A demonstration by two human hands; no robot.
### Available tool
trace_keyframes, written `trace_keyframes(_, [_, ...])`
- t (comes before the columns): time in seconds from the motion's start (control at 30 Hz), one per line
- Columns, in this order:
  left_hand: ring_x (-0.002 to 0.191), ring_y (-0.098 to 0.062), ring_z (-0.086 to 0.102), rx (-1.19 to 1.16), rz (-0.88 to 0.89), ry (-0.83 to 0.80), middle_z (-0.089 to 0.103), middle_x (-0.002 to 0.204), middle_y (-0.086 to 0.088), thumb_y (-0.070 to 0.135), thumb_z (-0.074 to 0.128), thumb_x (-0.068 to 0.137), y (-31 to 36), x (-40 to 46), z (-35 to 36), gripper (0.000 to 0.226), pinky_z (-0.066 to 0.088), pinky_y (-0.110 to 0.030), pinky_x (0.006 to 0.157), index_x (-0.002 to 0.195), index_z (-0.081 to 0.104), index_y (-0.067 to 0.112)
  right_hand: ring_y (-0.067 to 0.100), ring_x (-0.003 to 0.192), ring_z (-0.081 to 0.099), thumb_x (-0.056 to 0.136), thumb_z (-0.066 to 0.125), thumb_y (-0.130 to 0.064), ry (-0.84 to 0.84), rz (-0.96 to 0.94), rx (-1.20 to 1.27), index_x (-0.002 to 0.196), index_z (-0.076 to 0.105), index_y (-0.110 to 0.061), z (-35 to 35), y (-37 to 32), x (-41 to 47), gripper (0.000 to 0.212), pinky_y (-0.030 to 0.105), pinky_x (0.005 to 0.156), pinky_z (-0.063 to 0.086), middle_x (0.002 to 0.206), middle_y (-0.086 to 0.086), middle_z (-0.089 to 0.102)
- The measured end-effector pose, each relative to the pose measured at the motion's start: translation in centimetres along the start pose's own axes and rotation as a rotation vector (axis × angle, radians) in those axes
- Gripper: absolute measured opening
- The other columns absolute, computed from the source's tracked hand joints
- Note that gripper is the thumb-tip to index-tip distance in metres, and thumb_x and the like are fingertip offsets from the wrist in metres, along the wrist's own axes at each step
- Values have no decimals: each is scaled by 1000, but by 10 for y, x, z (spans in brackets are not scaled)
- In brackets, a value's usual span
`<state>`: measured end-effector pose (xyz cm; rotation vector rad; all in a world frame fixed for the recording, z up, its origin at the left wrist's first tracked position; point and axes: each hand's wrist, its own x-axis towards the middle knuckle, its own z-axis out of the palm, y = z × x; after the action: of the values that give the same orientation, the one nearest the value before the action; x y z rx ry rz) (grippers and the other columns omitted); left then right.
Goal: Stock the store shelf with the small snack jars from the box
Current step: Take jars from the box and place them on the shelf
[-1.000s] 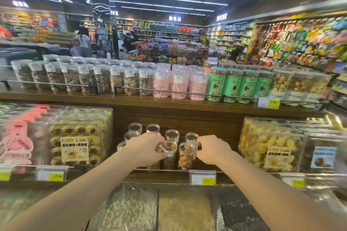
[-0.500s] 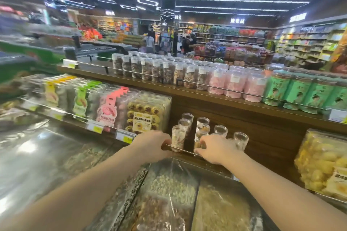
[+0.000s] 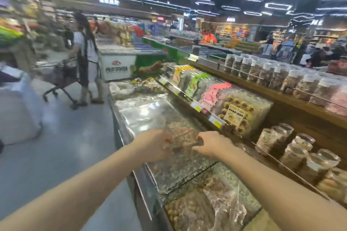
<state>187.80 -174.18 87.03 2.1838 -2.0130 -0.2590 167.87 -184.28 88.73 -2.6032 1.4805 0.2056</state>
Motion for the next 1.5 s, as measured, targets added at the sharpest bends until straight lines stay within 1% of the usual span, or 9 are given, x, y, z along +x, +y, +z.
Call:
trace_keyframes(0.1, [112, -17, 60, -4, -128, 11, 61, 118, 12, 51, 63, 90, -40, -61, -13, 39, 45, -30, 75, 126, 60, 37, 28, 126, 58, 95, 56, -59, -3, -121, 5, 139, 55, -23, 8, -69, -1, 56, 40, 97, 49, 140, 4, 58])
trace_keyframes(0.17, [116, -18, 58, 8, -210, 34, 61, 121, 11, 51, 63, 92, -70, -102, -22, 38, 47, -31, 80, 127, 60, 37, 29, 127, 58, 92, 56, -63, -2, -202, 2, 139, 55, -24, 12, -120, -5, 61, 41, 100, 50, 141, 4, 59])
trace_keyframes(0.33, [123, -16, 54, -22, -433, 73, 57, 132, 11, 53, 61, 93, -147, -205, -35, 40, 47, -33, 93, 130, 59, 38, 26, 115, 62, 90, 54, -69, -11, -420, -11, 128, 60, -28, 21, -244, -22, 55, 37, 88, 51, 126, 0, 64])
trace_keyframes(0.57, [127, -13, 52, -5, -641, 95, 56, 137, 12, 54, 60, 94, -250, -353, -49, 43, 46, -33, 97, 133, 57, 38, 26, 124, 57, 92, 54, -68, -70, -603, -16, 139, 54, -31, 50, -420, -64, 60, 40, 96, 49, 140, 1, 56])
trace_keyframes(0.8, [124, -13, 53, -35, -838, 117, 58, 132, 10, 55, 61, 92, -339, -502, -49, 43, 48, -36, 98, 132, 58, 38, 28, 130, 51, 95, 51, -66, -135, -768, -91, 144, 50, -28, 89, -581, -117, 61, 40, 98, 48, 141, 4, 56])
trace_keyframes(0.9, [125, -14, 53, -66, -897, 124, 58, 133, 11, 56, 61, 91, -369, -556, -44, 43, 49, -40, 100, 130, 59, 38, 29, 126, 53, 97, 50, -65, -156, -841, -118, 145, 50, -26, 106, -637, -138, 62, 39, 94, 47, 140, 7, 55])
trace_keyframes(1.0, [121, -13, 55, -111, -961, 121, 60, 130, 12, 58, 62, 90, -390, -601, -34, 43, 51, -41, 98, 129, 59, 38, 29, 126, 54, 96, 52, -65, -171, -906, -123, 142, 52, -25, 127, -685, -153, 61, 42, 98, 49, 141, 6, 56])
trace_keyframes(1.13, [122, -13, 56, -172, -1035, 132, 61, 129, 12, 54, 63, 91, -412, -651, -20, 40, 50, -37, 98, 127, 62, 35, 30, 127, 54, 95, 52, -63, -229, -986, -184, 142, 51, -25, 160, -741, -170, 60, 44, 100, 49, 140, 6, 56])
trace_keyframes(1.5, [123, -11, 57, -390, -1379, 166, 61, 133, 14, 50, 63, 94, -480, -739, 49, 40, 51, -41, 100, 131, 60, 36, 34, 123, 57, 97, 51, -58, -422, -1211, -358, 147, 42, -25, 273, -878, -183, 61, 45, 97, 49, 140, 9, 56])
